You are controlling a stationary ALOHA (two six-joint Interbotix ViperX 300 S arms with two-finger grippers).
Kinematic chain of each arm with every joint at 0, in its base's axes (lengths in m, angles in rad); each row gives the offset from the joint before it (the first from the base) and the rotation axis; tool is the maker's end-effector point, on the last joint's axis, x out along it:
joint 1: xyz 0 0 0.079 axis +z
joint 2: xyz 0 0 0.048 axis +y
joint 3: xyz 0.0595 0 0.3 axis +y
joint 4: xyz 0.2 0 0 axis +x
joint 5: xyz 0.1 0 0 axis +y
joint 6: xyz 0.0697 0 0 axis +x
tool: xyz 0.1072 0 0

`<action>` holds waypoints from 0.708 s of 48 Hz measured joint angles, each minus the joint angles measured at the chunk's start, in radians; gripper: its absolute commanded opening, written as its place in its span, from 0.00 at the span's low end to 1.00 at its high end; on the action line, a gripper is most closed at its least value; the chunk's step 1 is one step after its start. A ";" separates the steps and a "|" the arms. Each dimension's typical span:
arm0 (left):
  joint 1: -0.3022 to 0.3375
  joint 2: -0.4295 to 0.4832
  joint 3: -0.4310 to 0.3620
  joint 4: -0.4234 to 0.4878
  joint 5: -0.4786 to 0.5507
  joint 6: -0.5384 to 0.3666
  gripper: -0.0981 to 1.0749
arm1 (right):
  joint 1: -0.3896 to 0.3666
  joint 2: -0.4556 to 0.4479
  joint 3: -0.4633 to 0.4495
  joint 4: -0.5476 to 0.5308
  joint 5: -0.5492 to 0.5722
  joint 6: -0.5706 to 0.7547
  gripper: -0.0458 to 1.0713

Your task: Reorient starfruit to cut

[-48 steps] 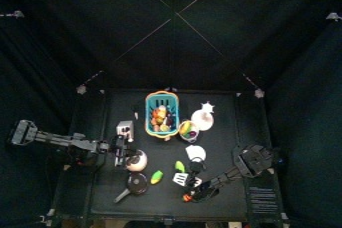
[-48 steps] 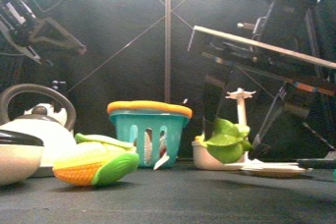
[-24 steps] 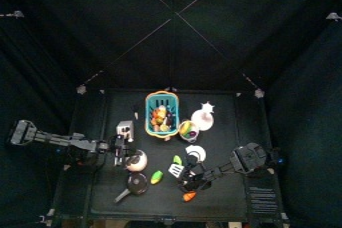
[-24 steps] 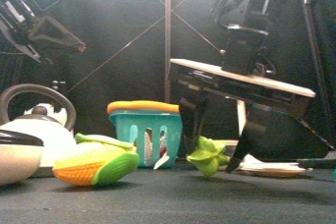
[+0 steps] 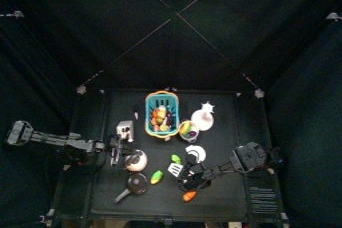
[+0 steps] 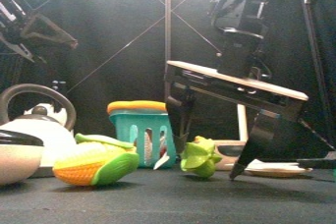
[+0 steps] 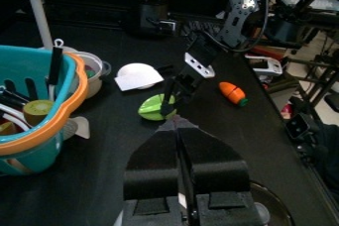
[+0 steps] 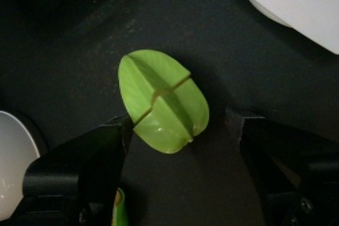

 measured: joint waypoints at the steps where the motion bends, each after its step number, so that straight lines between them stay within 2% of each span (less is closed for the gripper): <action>1: 0.000 0.000 0.000 0.000 0.000 0.000 0.29 | 0.002 0.000 0.000 -0.003 0.000 -0.002 0.95; 23: 0.000 -0.002 0.014 -0.008 0.002 -0.002 0.29 | 0.044 -0.077 0.002 -0.054 0.051 -0.021 0.95; 34: 0.000 -0.002 0.020 -0.009 0.002 -0.002 0.29 | 0.083 -0.181 0.104 -0.124 0.060 -0.025 0.95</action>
